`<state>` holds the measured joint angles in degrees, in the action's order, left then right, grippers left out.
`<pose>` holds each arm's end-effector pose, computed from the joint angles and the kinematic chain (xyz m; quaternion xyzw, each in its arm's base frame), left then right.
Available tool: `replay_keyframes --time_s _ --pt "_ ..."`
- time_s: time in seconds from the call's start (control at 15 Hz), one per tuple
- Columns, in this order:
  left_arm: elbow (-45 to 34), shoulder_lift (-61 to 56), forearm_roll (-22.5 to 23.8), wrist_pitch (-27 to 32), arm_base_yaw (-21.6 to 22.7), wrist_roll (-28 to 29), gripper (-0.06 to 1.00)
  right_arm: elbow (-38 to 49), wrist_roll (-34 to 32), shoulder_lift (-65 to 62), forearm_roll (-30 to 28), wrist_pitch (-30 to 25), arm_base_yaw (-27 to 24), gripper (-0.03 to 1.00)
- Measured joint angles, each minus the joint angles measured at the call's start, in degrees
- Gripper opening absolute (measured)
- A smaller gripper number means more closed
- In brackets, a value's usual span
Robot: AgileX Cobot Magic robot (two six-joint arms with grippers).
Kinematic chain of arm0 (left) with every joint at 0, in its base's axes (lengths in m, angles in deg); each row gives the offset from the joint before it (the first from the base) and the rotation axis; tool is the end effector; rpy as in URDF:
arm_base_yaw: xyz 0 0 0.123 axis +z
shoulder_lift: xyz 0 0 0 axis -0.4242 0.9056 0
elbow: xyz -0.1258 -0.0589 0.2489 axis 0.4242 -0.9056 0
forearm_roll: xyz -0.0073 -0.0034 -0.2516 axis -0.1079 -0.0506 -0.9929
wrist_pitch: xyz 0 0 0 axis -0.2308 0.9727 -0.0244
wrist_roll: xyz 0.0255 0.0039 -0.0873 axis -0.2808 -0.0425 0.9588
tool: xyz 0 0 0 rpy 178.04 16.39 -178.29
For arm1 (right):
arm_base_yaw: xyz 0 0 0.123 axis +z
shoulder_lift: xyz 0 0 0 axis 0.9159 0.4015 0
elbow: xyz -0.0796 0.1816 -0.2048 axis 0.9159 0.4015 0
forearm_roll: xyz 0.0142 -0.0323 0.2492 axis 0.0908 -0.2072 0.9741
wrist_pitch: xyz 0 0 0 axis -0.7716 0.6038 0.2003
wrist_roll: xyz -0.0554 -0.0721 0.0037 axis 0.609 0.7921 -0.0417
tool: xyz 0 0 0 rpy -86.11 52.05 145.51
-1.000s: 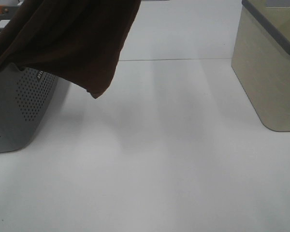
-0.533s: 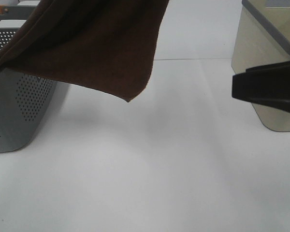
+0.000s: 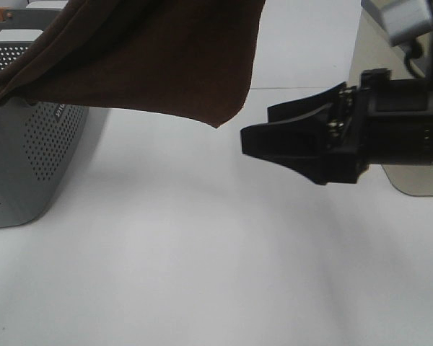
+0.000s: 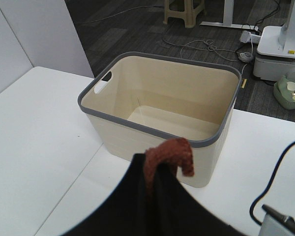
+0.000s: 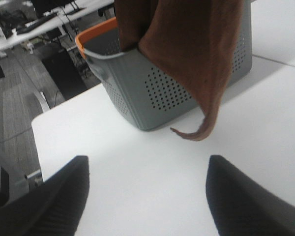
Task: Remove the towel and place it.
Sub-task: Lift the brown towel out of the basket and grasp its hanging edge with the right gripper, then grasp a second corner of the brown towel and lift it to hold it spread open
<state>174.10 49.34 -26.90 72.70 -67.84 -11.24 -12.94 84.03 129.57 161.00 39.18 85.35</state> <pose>0.2765 -0.2800 0.4958 0.4319 0.6974 -0.2248 0.5260 0.2006 0.1332 0.2272 -0.3634 0.7520 0.3501 0.4240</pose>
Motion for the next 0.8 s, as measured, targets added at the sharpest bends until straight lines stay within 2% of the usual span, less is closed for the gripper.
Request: replay_keyframes --time_s 0.07,0.27,0.33,0.53,0.67,0.8 --pt "0.0 0.0 -0.1 0.0 0.0 0.0 0.00 -3.6 0.0 4.5 0.3 3.0 2.8 0.69" --pt "0.0 0.1 -0.1 0.0 0.0 0.0 0.00 -7.3 -1.3 8.3 0.6 6.1 2.7 0.70" --pt "0.0 0.1 -0.1 -0.1 0.0 0.0 0.00 -8.4 -1.7 9.2 0.7 6.3 2.7 0.70" --pt "0.0 0.2 -0.1 -1.8 0.0 0.0 0.00 -9.9 -1.5 9.3 0.7 2.3 2.7 0.68" --pt "0.0 0.3 -0.2 -2.8 0.0 0.0 0.00 -10.7 -1.3 9.3 0.7 2.1 2.7 0.57" --pt "0.0 1.1 -0.2 -3.3 0.0 0.2 0.00 -10.9 -1.1 9.3 0.7 2.1 2.7 0.40"
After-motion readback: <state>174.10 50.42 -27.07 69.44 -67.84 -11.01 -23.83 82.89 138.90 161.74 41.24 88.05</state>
